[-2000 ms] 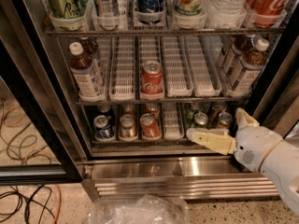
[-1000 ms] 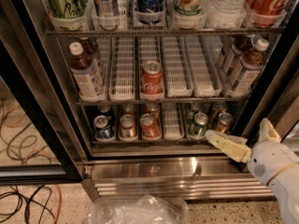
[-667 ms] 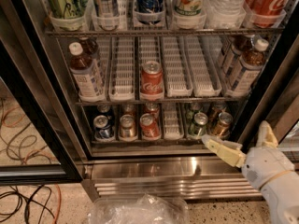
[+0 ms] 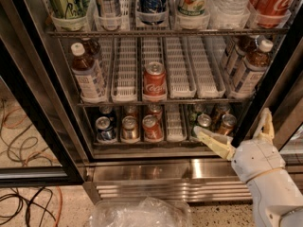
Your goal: Pick blue plastic bottle from middle shelf of fridge
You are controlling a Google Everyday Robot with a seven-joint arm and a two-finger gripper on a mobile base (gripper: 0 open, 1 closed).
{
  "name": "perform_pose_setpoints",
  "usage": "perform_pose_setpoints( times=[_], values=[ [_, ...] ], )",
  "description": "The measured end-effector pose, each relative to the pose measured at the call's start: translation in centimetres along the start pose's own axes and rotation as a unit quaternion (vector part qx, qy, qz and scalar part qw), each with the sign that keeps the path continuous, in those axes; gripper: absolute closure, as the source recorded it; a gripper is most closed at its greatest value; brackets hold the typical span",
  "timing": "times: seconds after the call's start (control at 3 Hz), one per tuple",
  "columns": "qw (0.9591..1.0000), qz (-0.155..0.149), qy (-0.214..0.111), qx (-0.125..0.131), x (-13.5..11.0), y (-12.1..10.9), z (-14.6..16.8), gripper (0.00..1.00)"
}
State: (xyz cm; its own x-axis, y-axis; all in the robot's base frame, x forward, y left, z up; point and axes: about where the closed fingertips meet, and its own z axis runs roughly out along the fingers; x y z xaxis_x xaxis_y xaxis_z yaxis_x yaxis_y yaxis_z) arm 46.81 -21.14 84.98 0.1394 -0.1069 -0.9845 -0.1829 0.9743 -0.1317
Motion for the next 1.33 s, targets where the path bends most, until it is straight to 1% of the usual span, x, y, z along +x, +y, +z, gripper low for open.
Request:
perform_pose_setpoints(
  times=[0.33,0.67,1.0,1.33],
  values=[
    [1.0,0.0,0.0,0.0,0.0,0.0,0.0,0.0],
    [0.9998,0.009,-0.008,0.015,0.3,0.0,1.0,0.0],
    [0.9986,0.007,-0.033,0.041,0.5,-0.1,3.6,0.0],
    [0.9986,0.007,-0.033,0.041,0.5,0.0,3.6,0.0]
  ],
)
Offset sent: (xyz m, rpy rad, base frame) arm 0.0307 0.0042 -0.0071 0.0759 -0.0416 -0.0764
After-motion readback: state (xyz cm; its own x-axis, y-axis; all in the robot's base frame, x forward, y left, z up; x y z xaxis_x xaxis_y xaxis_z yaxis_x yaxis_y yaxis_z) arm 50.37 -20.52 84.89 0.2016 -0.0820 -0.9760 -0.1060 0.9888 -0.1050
